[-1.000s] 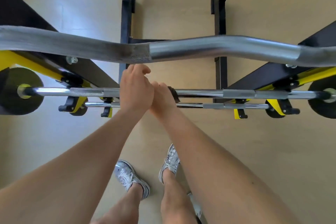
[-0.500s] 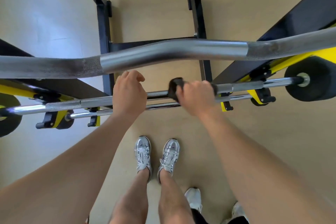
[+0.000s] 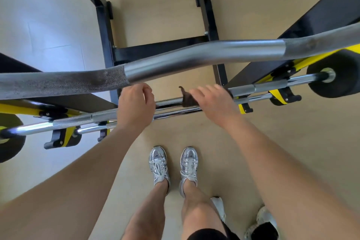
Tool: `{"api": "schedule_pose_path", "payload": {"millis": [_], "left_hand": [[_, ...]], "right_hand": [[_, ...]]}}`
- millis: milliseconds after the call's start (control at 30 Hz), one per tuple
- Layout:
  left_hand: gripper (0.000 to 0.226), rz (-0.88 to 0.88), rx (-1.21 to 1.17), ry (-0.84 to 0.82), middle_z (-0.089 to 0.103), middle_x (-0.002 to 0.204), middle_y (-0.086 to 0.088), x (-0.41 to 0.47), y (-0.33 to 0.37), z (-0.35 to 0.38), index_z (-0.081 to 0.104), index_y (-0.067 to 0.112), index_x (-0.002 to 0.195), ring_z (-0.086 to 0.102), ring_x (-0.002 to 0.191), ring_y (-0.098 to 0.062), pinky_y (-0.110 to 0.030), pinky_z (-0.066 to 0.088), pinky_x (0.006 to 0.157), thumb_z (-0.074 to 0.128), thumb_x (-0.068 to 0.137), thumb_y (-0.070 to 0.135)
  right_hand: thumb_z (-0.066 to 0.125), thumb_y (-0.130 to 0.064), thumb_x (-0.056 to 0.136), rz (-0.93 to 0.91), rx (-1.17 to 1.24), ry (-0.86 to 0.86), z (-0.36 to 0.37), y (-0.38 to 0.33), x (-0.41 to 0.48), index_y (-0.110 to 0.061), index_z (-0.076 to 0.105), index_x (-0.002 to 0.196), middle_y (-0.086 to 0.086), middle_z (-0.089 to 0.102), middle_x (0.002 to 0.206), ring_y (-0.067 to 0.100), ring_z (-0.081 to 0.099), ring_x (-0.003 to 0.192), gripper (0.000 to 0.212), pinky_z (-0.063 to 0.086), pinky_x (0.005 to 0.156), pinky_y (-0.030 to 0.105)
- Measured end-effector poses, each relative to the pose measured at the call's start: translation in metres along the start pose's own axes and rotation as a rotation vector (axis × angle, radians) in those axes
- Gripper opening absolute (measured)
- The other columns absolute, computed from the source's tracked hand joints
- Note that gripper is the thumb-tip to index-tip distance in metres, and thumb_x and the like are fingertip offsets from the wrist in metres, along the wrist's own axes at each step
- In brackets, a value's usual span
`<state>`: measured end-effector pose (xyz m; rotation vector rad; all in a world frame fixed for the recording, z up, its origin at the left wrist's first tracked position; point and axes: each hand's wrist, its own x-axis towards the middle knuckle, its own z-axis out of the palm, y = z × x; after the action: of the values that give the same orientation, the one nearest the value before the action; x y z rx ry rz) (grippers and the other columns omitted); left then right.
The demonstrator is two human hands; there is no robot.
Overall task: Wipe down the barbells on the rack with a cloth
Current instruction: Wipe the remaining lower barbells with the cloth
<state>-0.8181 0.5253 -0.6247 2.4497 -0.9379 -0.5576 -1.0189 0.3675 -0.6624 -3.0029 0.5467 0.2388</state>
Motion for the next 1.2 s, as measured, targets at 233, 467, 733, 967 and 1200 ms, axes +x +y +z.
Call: {"api": "schedule_pose_path", "payload": {"millis": [233,467,733,967,1200], "left_hand": [[0.021,0.223,-0.002,-0.132,0.065,0.104,-0.002,0.003,0.05,0.031,0.066,0.013,0.106,0.057,0.096,-0.022,-0.034,0.045,0.082,0.046,0.104,0.017],[0.031,0.063,-0.056,-0.125,0.073,0.106,-0.003,0.007,0.089,0.056,0.07,0.012,0.109,0.062,0.1,-0.026,-0.033,0.044,0.085,0.04,0.105,0.021],[0.035,0.08,-0.048,-0.185,0.072,0.11,-0.003,-0.013,0.132,0.084,0.071,0.013,0.114,0.058,0.097,-0.021,-0.027,0.038,0.082,0.038,0.105,0.019],[0.035,0.012,-0.086,-0.106,0.069,0.104,-0.003,-0.022,0.148,0.102,0.068,0.011,0.117,0.059,0.092,-0.021,-0.032,0.044,0.08,0.035,0.106,0.019],[0.038,-0.046,-0.136,0.02,0.071,0.11,-0.008,-0.025,0.172,0.113,0.067,0.01,0.117,0.063,0.101,-0.025,-0.034,0.048,0.088,0.033,0.102,0.018]], "right_hand": [[0.065,0.0,0.089,0.564,0.057,0.115,0.016,0.03,-0.03,-0.012,0.062,0.108,0.01,0.064,0.104,0.036,0.059,0.107,0.023,0.04,0.113,0.048],[0.046,-0.003,0.096,0.488,0.323,0.279,0.015,-0.028,-0.032,0.0,0.058,0.139,0.02,0.058,0.145,0.041,0.044,0.145,0.045,0.023,0.127,0.053],[0.051,-0.013,0.099,0.389,0.14,-0.027,-0.012,0.142,-0.082,-0.009,0.064,0.123,0.013,0.07,0.115,0.036,0.06,0.11,0.028,0.043,0.1,0.046],[0.052,-0.014,0.098,0.551,0.207,0.082,0.0,0.103,-0.074,-0.01,0.065,0.12,0.01,0.068,0.116,0.034,0.057,0.121,0.026,0.027,0.123,0.051],[0.043,-0.02,0.097,0.148,0.285,0.107,0.0,0.061,-0.06,-0.015,0.057,0.133,0.004,0.064,0.122,0.031,0.056,0.119,0.039,0.033,0.117,0.048]]}}
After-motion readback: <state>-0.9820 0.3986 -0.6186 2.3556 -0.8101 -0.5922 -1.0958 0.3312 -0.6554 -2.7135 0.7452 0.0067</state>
